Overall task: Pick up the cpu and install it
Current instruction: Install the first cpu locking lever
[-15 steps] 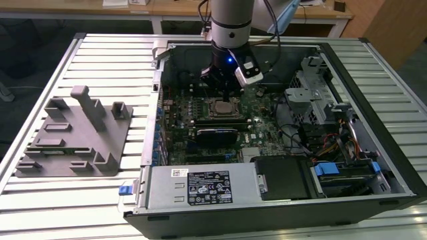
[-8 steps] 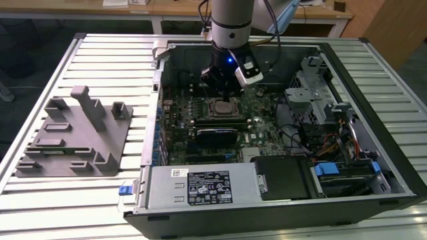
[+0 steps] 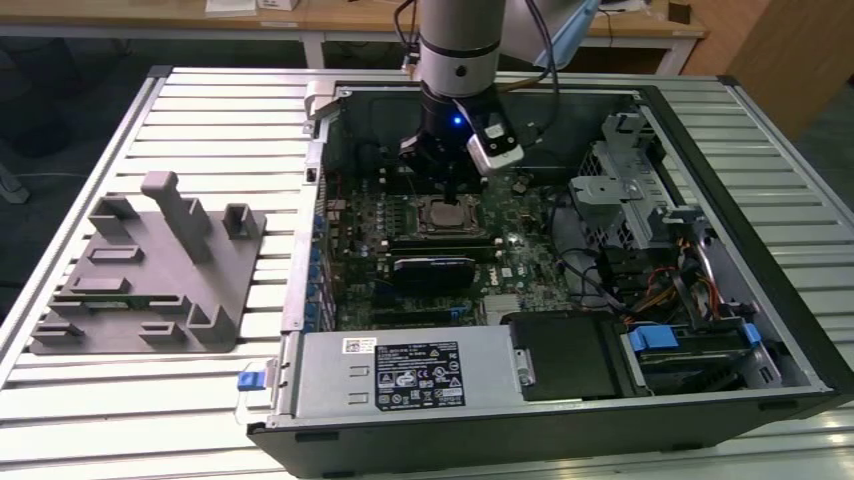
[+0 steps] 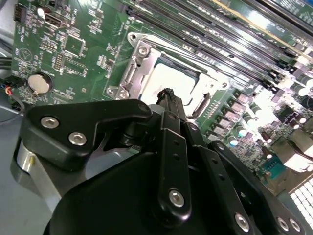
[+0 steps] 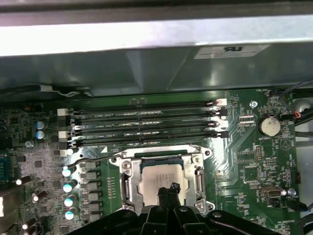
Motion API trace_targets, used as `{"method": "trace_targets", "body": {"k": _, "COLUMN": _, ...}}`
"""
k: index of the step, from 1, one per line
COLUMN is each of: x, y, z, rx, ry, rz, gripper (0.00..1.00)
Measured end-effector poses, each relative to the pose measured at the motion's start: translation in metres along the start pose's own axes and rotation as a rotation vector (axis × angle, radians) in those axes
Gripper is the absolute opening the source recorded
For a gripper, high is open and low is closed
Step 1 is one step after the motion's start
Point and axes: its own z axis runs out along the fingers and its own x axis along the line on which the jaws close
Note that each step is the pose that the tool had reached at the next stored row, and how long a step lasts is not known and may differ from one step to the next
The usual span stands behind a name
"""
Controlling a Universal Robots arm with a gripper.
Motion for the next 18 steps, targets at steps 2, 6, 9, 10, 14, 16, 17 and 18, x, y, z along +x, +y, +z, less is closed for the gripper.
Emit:
{"method": "trace_targets", "body": {"k": 2, "x": 0.0036, "y": -0.0003, "z": -0.0002, "rx": 0.0000, "ry": 0.0000, "rz": 0.000, "gripper": 0.11}}
{"method": "trace_targets", "body": {"k": 6, "x": 0.0116, "y": -0.0010, "z": -0.0005, "rx": 0.0000, "ry": 0.0000, "rz": 0.000, "gripper": 0.11}}
{"method": "trace_targets", "body": {"k": 9, "x": 0.0181, "y": -0.0015, "z": -0.0008, "rx": 0.0000, "ry": 0.0000, "rz": 0.000, "gripper": 0.11}}
{"method": "trace_targets", "body": {"k": 10, "x": 0.0206, "y": -0.0017, "z": -0.0010, "rx": 0.0000, "ry": 0.0000, "rz": 0.000, "gripper": 0.11}}
{"method": "trace_targets", "body": {"k": 14, "x": 0.0318, "y": -0.0026, "z": -0.0015, "rx": 0.0000, "ry": 0.0000, "rz": 0.000, "gripper": 0.11}}
{"method": "trace_targets", "body": {"k": 16, "x": 0.0369, "y": -0.0030, "z": -0.0018, "rx": 0.0000, "ry": 0.0001, "rz": 0.000, "gripper": 0.11}}
{"method": "trace_targets", "body": {"k": 17, "x": 0.0397, "y": -0.0033, "z": -0.0019, "rx": 0.0001, "ry": 0.0001, "rz": 0.000, "gripper": 0.11}}
{"method": "trace_targets", "body": {"k": 18, "x": 0.0424, "y": -0.0035, "z": -0.0020, "rx": 0.0001, "ry": 0.0000, "rz": 0.000, "gripper": 0.11}}
